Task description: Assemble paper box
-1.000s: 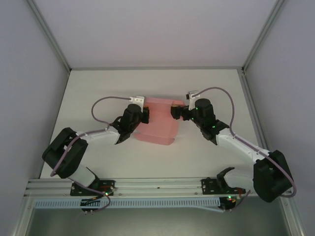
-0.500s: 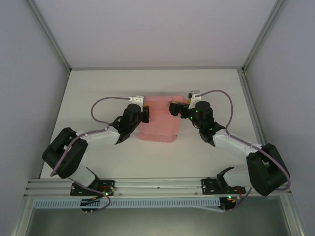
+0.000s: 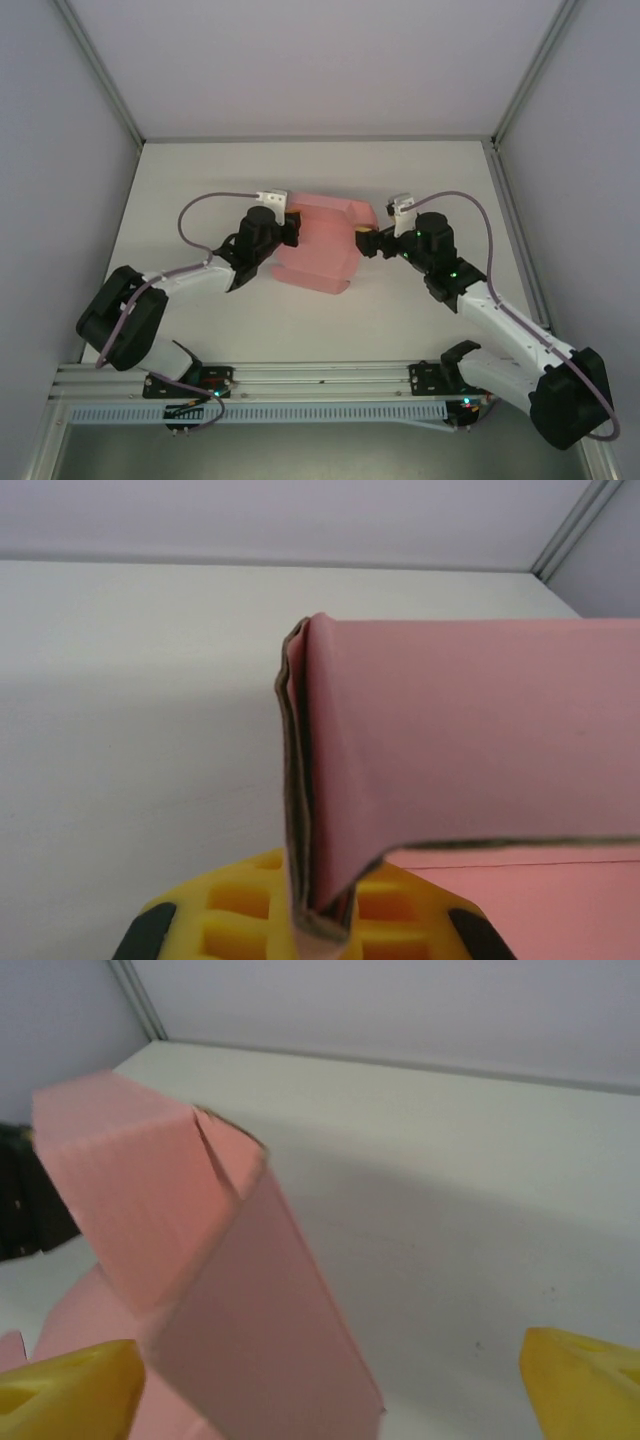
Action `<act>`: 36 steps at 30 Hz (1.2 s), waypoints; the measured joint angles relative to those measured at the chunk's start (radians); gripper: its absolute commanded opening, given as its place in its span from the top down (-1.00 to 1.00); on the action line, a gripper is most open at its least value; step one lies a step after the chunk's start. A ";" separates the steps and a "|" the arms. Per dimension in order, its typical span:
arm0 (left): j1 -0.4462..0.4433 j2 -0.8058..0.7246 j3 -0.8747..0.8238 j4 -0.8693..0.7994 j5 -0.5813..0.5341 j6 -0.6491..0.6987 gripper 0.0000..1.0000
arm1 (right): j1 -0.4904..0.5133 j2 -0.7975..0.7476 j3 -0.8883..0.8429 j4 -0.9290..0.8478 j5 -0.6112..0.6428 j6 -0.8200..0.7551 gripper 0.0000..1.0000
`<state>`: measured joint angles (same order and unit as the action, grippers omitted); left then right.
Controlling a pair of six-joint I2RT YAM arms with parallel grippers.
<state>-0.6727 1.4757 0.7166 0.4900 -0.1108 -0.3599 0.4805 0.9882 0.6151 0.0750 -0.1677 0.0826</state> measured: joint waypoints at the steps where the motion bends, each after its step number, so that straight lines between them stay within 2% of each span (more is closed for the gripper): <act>1: 0.006 -0.002 -0.001 0.002 0.017 0.003 1.00 | -0.011 0.000 0.002 -0.018 -0.023 -0.014 -0.50; 6: 0.032 -0.004 -0.011 0.010 0.090 0.021 1.00 | -0.065 0.005 0.022 -0.081 -0.161 -0.055 0.28; 9: 0.042 -0.008 -0.045 0.034 0.131 0.030 1.00 | -0.098 0.008 0.042 -0.099 -0.243 -0.082 0.67; 13: 0.065 -0.012 -0.095 0.081 0.200 0.034 1.00 | -0.167 0.010 0.060 -0.136 -0.421 -0.126 0.85; 14: 0.074 -0.012 -0.100 0.089 0.217 0.033 1.00 | -0.180 0.011 0.061 -0.143 -0.470 -0.136 0.97; 15: 0.083 -0.012 -0.103 0.098 0.233 0.033 1.00 | -0.189 0.013 0.061 -0.148 -0.518 -0.148 1.00; 19: 0.118 -0.012 -0.105 0.128 0.299 0.034 1.00 | -0.214 0.040 0.077 -0.162 -0.723 -0.184 1.00; 26: 0.148 -0.012 -0.109 0.177 0.385 0.078 1.00 | -0.232 0.099 0.154 -0.259 -0.863 -0.274 1.00; 27: 0.152 -0.012 -0.111 0.180 0.394 0.085 1.00 | -0.234 0.106 0.164 -0.272 -0.860 -0.284 0.62; 28: 0.156 -0.012 -0.111 0.182 0.400 0.087 1.00 | -0.236 0.111 0.174 -0.284 -0.848 -0.285 0.50; 29: 0.159 -0.012 -0.111 0.182 0.399 0.089 1.00 | -0.237 0.114 0.182 -0.293 -0.820 -0.285 0.27; 30: 0.163 -0.012 -0.109 0.180 0.396 0.089 1.00 | -0.237 0.113 0.186 -0.298 -0.780 -0.281 -0.21; 32: 0.169 -0.012 -0.100 0.163 0.378 0.081 1.00 | -0.237 0.106 0.187 -0.298 -0.692 -0.281 -0.33; 34: 0.169 -0.010 -0.072 0.126 0.345 0.060 1.00 | -0.237 0.088 0.171 -0.283 -0.612 -0.268 -0.81; 36: 0.169 -0.008 -0.043 0.104 0.320 0.040 1.00 | -0.237 0.055 0.135 -0.259 -0.564 -0.263 -0.92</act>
<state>-0.5037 1.4673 0.6739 0.5941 0.2092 -0.3199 0.2440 1.0435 0.7498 -0.1844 -0.7315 -0.1806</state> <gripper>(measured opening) 0.044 0.898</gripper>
